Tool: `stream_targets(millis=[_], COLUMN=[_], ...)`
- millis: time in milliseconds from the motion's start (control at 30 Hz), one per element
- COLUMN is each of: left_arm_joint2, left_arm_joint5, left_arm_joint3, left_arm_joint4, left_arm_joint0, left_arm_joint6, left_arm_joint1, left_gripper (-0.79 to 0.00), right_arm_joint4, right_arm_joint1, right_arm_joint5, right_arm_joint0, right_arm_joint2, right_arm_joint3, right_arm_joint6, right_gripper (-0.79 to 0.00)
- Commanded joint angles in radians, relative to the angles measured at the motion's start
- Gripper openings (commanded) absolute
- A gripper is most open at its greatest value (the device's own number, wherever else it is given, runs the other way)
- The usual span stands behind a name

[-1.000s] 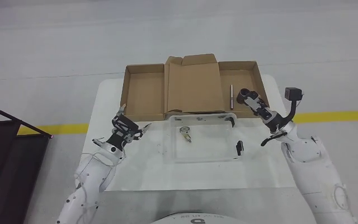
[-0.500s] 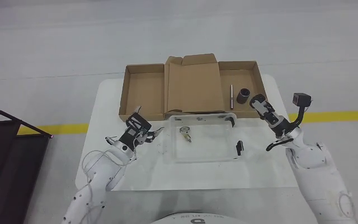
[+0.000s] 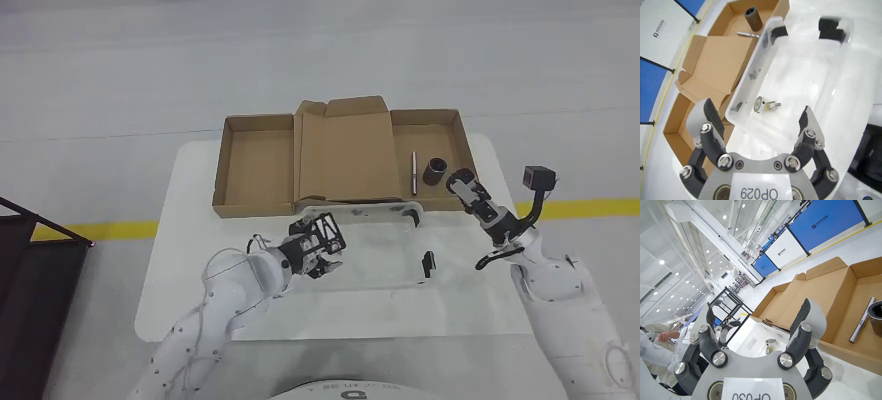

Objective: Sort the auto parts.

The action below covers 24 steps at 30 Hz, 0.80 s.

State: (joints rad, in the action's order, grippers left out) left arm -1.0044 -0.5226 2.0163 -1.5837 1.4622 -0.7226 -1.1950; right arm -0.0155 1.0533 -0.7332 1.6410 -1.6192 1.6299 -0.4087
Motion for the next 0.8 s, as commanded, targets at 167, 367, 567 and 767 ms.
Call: stream_targets(millis=[167,367,567,767], left_arm_joint2=[0.112,0.124,0.124,0.125], left_arm_joint5=[0.02,0.102,0.102,0.103], left_arm_joint3=[-0.092,-0.116,-0.116,-0.117], left_arm_joint4=[0.023,0.016,0.016,0.014], left_arm_joint0=[-0.13,-0.164,-0.164,-0.163], left_arm_joint6=[-0.175,-0.164,-0.164,-0.16], left_arm_joint1=[-0.03,-0.042,-0.042,-0.042], left_gripper=[0.0,0.0,0.0,0.0], right_arm_joint4=[0.0,0.0,0.0,0.0], right_arm_joint1=[0.0,0.0,0.0,0.0], right_arm_joint5=[0.0,0.0,0.0,0.0], right_arm_joint0=[0.0,0.0,0.0,0.0], right_arm_joint2=[0.0,0.0,0.0,0.0], right_arm_joint3=[0.0,0.0,0.0,0.0], right_arm_joint6=[0.0,0.0,0.0,0.0], right_gripper=[0.0,0.0,0.0,0.0])
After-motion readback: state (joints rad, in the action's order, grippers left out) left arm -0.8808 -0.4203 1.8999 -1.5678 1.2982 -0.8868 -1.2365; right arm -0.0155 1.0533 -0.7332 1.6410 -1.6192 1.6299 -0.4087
